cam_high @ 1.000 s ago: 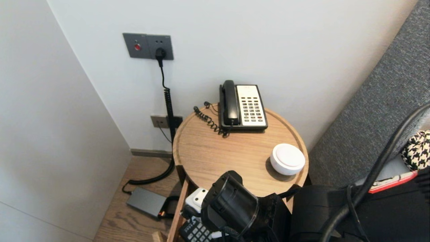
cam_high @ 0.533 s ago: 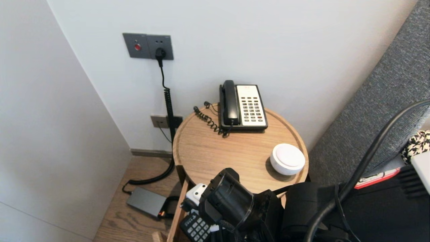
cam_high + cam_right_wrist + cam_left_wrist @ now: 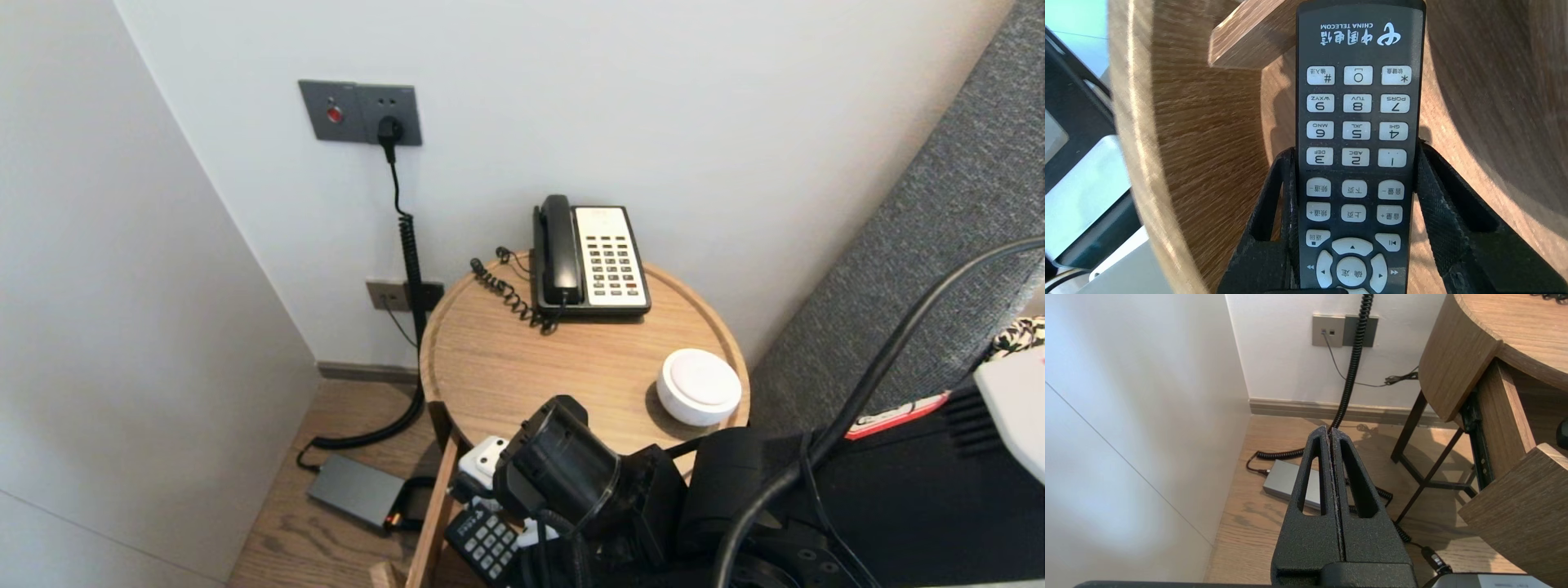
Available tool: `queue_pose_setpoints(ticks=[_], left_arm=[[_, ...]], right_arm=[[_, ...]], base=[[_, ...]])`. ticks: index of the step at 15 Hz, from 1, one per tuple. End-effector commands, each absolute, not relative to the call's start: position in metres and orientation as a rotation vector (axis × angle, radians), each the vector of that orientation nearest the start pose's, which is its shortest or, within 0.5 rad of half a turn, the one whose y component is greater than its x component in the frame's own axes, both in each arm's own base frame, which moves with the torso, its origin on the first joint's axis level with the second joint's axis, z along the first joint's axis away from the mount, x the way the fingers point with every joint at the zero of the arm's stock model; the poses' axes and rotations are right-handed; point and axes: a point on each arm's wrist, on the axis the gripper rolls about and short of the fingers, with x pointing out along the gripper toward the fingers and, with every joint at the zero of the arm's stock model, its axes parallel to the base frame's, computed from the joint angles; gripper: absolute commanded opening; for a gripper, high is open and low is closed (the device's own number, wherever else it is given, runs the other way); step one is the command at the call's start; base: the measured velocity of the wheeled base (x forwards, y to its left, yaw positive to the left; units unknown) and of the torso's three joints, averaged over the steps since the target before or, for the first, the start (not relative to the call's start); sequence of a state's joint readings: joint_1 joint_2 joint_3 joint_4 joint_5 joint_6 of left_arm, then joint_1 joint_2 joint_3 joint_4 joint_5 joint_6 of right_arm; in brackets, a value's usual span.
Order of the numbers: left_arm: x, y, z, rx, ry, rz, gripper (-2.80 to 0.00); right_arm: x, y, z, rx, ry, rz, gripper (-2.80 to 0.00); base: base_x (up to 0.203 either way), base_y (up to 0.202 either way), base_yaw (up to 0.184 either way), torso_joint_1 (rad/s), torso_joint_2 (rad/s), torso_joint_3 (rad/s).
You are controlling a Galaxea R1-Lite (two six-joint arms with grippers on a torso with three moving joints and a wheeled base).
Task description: Put the remote controls on the table in the drawer one by one
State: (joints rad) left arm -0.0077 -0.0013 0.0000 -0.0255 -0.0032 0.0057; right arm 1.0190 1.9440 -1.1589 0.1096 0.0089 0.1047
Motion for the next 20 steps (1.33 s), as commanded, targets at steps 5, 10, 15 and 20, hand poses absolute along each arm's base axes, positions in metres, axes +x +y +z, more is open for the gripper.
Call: queue_pose_setpoints(ticks=[5, 10, 15, 20], left_arm=[[-0.022, 0.0, 0.075, 0.006, -0.015, -0.011, -2.8], [-0.022, 0.0, 0.075, 0.006, -0.015, -0.011, -2.8], [-0.022, 0.0, 0.075, 0.006, -0.015, -0.011, -2.8], [-0.022, 0.0, 0.075, 0.006, -0.015, -0.011, -2.8]], right_arm=[[0.198, 0.309, 0.11, -0.301, 0.877, 0.792, -2.8], [0.205, 0.315, 0.104, -0.209, 0.882, 0.625, -2.8], [0.211, 0.329, 0.096, -0.107, 0.859, 0.462, -2.8], [0.215, 0.34, 0.08, -0.041, 0.87, 0.378, -2.8]], base=[[0.0, 0.0, 0.0, 0.0, 0.0, 0.0], [0.0, 0.0, 0.0, 0.0, 0.0, 0.0], [0.0, 0.0, 0.0, 0.0, 0.0, 0.0], [0.0, 0.0, 0.0, 0.0, 0.0, 0.0]])
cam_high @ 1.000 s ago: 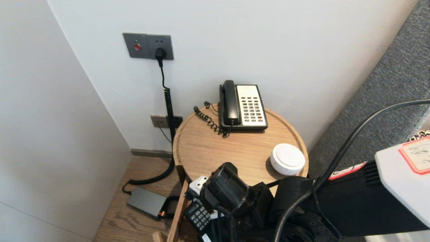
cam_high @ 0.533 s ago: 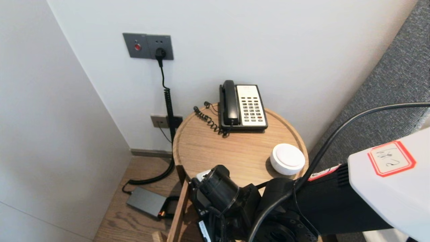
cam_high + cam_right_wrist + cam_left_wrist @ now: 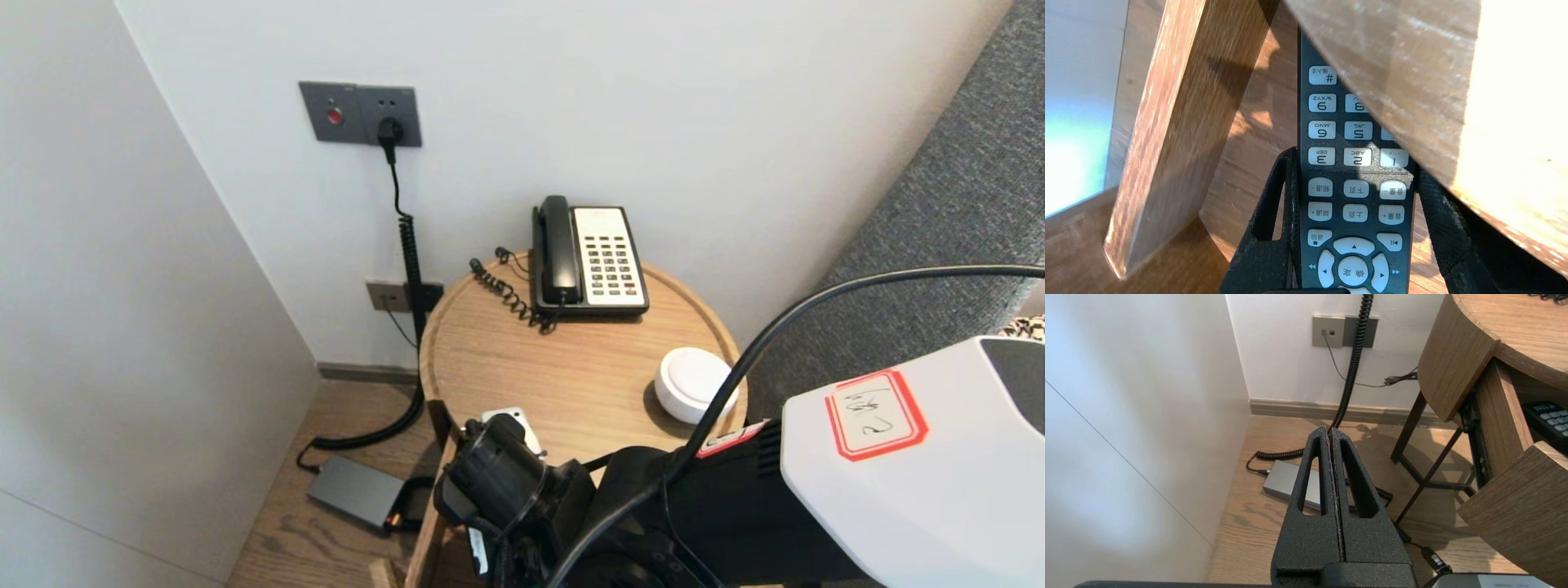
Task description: Put the remote controls on the table in the drawer one by one
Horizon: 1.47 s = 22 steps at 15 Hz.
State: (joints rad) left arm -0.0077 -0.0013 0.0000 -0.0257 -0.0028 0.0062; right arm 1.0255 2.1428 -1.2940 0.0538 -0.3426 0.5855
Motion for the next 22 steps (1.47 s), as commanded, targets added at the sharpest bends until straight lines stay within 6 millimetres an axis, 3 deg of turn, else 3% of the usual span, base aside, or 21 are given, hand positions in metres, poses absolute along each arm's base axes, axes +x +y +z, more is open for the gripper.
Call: queue_pose_setpoints(ticks=[1, 22], left_arm=[[-0.022, 0.0, 0.075, 0.006, -0.015, -0.011, -2.8], [-0.022, 0.0, 0.075, 0.006, -0.015, -0.009, -2.8]], right_arm=[[0.218, 0.344, 0.076, -0.018, 0.859, 0.34, -2.8], [0.225, 0.351, 0.047, -0.017, 0.846, 0.274, -2.8]], base=[[0.0, 0.0, 0.0, 0.0, 0.0, 0.0], [0.0, 0.0, 0.0, 0.0, 0.0, 0.0]])
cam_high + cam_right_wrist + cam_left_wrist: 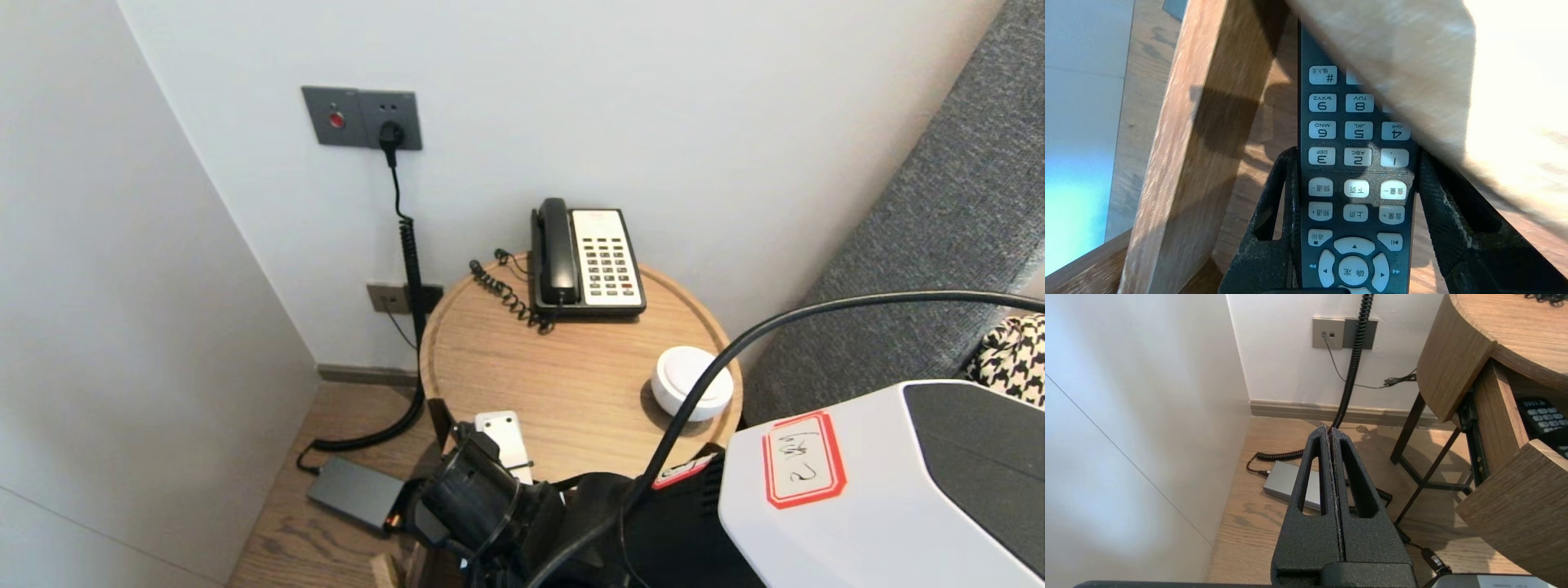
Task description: Put the remote controls on the table in the drawer one by one
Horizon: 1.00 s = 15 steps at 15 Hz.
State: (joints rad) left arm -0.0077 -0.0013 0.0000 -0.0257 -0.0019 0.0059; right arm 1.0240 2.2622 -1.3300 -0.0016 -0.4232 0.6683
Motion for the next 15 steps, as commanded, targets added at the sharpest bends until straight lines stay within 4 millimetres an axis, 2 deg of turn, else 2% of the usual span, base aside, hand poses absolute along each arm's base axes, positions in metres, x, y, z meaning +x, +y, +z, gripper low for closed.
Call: queue_pose_setpoints(ticks=[1, 8, 11, 13, 15], left_arm=[[-0.022, 0.0, 0.075, 0.006, -0.015, -0.011, -2.8], [-0.022, 0.0, 0.075, 0.006, -0.015, -0.011, -2.8], [-0.022, 0.0, 0.075, 0.006, -0.015, -0.011, -2.8], [-0.022, 0.0, 0.075, 0.006, -0.015, -0.011, -2.8], [-0.022, 0.0, 0.075, 0.006, -0.015, -0.011, -2.8]], right_arm=[[0.225, 0.351, 0.045, -0.022, 0.85, 0.272, -2.8], [0.222, 0.348, 0.049, -0.021, 0.849, 0.276, -2.8], [0.218, 0.347, 0.056, -0.021, 0.84, 0.29, -2.8], [0.213, 0.346, 0.067, -0.022, 0.826, 0.31, -2.8], [0.213, 0.346, 0.066, -0.033, 0.827, 0.311, -2.8]], base=[[0.0, 0.0, 0.0, 0.0, 0.0, 0.0], [0.0, 0.0, 0.0, 0.003, 0.0, -0.001], [0.0, 0.0, 0.0, 0.0, 0.0, 0.0], [0.0, 0.0, 0.0, 0.0, 0.0, 0.0], [0.0, 0.0, 0.0, 0.0, 0.0, 0.0]])
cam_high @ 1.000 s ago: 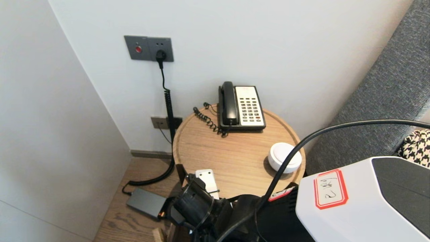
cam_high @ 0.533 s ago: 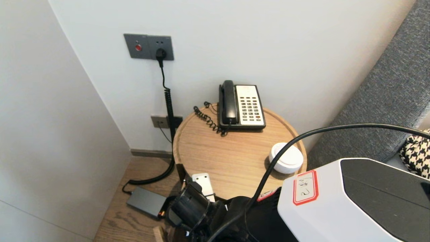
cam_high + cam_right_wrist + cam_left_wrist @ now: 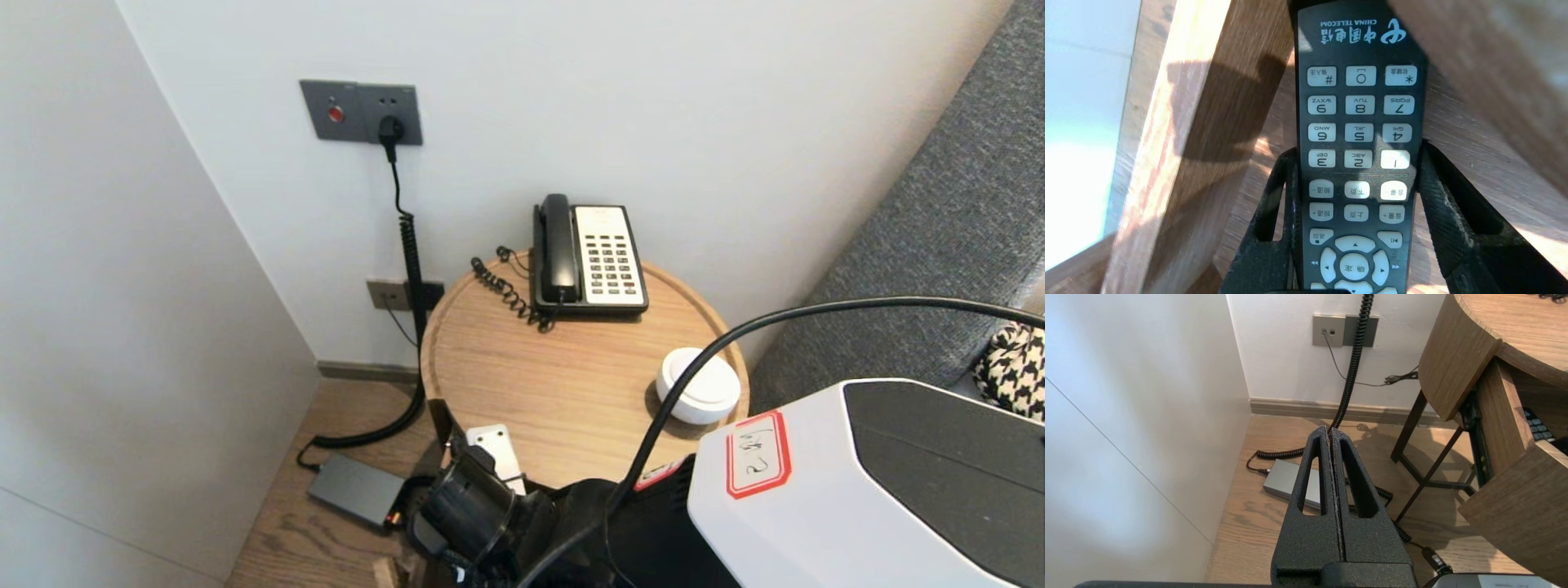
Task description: Put the remote controls on the table in the drawer one by one
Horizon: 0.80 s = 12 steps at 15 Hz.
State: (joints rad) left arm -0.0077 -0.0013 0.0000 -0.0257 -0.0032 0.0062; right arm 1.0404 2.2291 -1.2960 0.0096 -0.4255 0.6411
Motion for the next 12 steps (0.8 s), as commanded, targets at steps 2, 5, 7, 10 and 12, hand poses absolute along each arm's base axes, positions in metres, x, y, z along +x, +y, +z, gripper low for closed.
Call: queue_pose_setpoints(ticks=[2, 5, 7, 10, 12], left_arm=[[-0.022, 0.0, 0.075, 0.006, -0.015, -0.011, -2.8], [-0.022, 0.0, 0.075, 0.006, -0.015, -0.011, -2.8], [-0.022, 0.0, 0.075, 0.006, -0.015, -0.011, -2.8], [-0.022, 0.0, 0.075, 0.006, -0.015, -0.011, -2.8], [-0.022, 0.0, 0.075, 0.006, -0.015, -0.011, -2.8]], right_arm=[[0.211, 0.343, 0.063, -0.045, 0.836, 0.304, 0.0], [0.209, 0.341, 0.071, -0.037, 0.826, 0.312, 0.0], [0.207, 0.341, 0.086, -0.022, 0.794, 0.331, 0.0], [0.203, 0.34, 0.102, -0.015, 0.751, 0.342, 0.0], [0.199, 0.338, 0.114, -0.005, 0.73, 0.358, 0.0]], base=[[0.0, 0.0, 0.0, 0.0, 0.0, 0.0], [0.0, 0.0, 0.0, 0.0, 0.0, 0.0], [0.0, 0.0, 0.0, 0.0, 0.0, 0.0], [0.0, 0.0, 0.0, 0.0, 0.0, 0.0], [0.0, 0.0, 0.0, 0.0, 0.0, 0.0]])
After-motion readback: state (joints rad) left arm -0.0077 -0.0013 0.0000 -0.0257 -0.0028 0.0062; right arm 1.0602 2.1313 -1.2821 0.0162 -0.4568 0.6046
